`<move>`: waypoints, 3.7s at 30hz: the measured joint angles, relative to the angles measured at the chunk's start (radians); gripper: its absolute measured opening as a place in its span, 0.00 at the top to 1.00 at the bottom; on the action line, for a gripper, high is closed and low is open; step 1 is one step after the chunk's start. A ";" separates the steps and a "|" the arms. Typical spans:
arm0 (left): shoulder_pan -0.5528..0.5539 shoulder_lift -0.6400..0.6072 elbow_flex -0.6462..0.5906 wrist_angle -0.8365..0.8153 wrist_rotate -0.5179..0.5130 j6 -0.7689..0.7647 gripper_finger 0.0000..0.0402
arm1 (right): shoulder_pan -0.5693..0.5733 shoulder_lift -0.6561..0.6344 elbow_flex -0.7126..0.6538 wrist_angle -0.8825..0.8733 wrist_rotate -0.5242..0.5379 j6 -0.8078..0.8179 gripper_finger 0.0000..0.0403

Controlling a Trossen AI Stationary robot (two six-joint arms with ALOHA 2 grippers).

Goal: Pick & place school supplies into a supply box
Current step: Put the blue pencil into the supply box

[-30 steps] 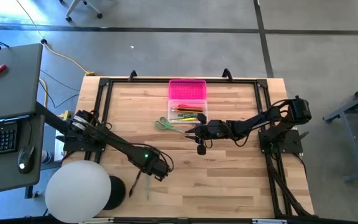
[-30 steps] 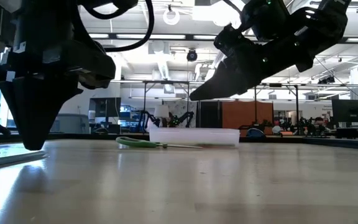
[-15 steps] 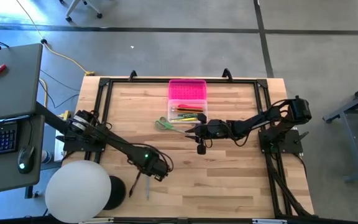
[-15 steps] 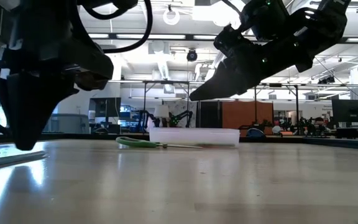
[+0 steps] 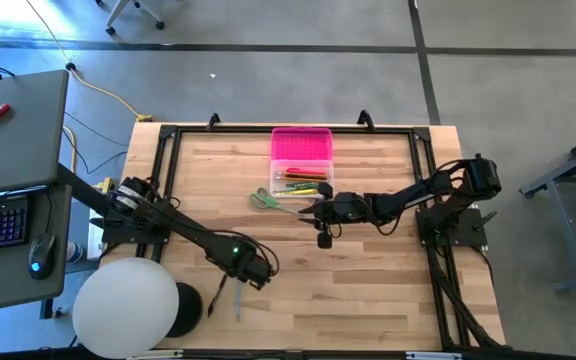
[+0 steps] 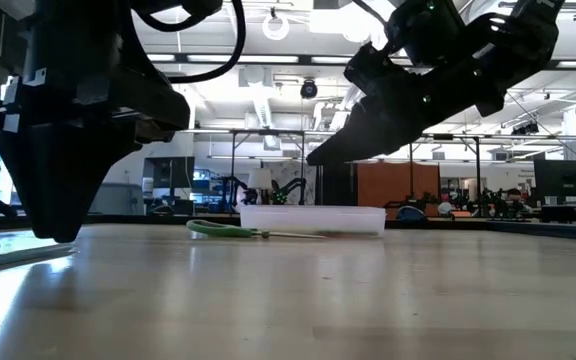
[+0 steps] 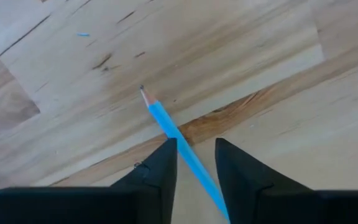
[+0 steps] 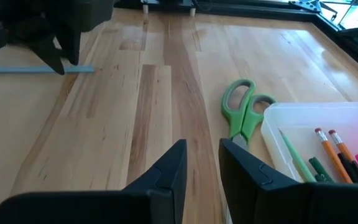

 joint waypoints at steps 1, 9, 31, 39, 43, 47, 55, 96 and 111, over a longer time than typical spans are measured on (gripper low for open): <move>0.000 0.000 0.000 0.000 0.000 -0.013 0.64 | 0.000 0.000 0.000 -0.007 0.000 0.000 0.82; 0.000 0.017 -0.002 -0.015 0.000 -0.060 0.63 | 0.000 0.000 -0.001 -0.051 0.000 0.001 0.82; -0.014 0.053 0.002 0.007 -0.065 -0.105 0.73 | 0.000 0.000 -0.001 -0.064 0.000 0.023 0.82; -0.004 0.054 0.001 0.022 -0.108 -0.106 0.90 | 0.000 0.000 -0.001 -0.061 0.000 0.022 0.82; 0.036 0.055 0.003 0.103 -0.173 -0.084 0.96 | 0.000 0.000 -0.001 -0.055 0.000 0.021 0.82; 0.099 0.057 0.001 0.223 -0.235 0.046 0.93 | 0.000 0.000 -0.001 -0.055 0.000 0.026 0.82; 0.264 0.063 -0.003 0.491 -0.226 0.426 0.89 | 0.007 0.000 0.000 -0.091 0.001 0.052 0.82; 0.214 -0.292 0.096 -0.024 -0.409 0.498 0.92 | 0.033 0.102 0.117 0.070 -0.284 -0.289 0.82; 0.149 -0.348 0.143 -0.023 -0.534 0.576 0.92 | -0.126 0.487 0.495 -0.135 -0.679 -0.383 0.82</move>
